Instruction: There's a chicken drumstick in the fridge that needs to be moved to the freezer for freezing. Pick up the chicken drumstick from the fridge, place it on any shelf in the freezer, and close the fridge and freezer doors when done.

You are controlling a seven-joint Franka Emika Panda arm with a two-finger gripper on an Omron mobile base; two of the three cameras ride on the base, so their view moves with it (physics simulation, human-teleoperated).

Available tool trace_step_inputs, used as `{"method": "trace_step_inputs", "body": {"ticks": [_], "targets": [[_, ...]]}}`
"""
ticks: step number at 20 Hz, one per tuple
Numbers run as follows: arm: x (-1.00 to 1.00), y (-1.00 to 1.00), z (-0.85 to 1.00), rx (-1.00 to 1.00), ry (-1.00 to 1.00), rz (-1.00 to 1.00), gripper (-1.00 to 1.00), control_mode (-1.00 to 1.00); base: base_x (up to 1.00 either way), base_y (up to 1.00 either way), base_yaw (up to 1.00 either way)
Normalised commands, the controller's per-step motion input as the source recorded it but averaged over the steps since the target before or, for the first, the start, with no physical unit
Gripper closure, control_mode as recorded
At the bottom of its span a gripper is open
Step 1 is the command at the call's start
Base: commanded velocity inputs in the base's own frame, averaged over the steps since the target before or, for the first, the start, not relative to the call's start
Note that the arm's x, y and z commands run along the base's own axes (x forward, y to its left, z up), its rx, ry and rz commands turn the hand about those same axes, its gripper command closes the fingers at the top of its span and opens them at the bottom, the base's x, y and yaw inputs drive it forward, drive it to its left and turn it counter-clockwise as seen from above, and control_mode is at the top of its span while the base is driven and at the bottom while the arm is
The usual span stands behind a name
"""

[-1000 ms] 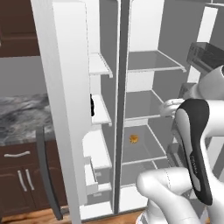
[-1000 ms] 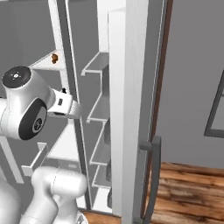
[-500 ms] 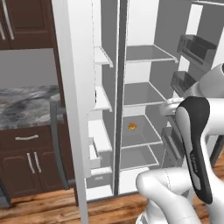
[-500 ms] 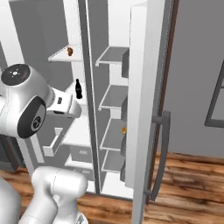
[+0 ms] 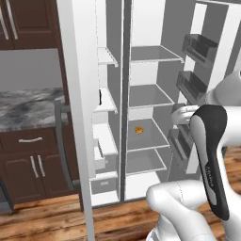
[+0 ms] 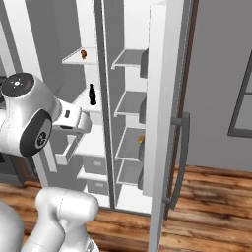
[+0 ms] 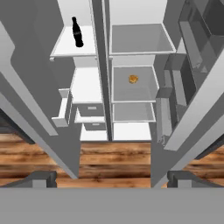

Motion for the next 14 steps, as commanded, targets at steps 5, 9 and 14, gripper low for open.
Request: {"method": "trace_step_inputs", "body": {"ticks": [5,9,14], "targets": [[0.0,0.0,0.0,0.0,0.0,0.0,-1.0,1.0,0.3,0.0,0.0],[0.0,0.0,0.0,0.0,0.0,0.0,-1.0,1.0,0.38,0.0,0.0],[0.0,0.0,0.0,0.0,0.0,0.0,-1.0,1.0,-0.25,0.01,0.0]]}}
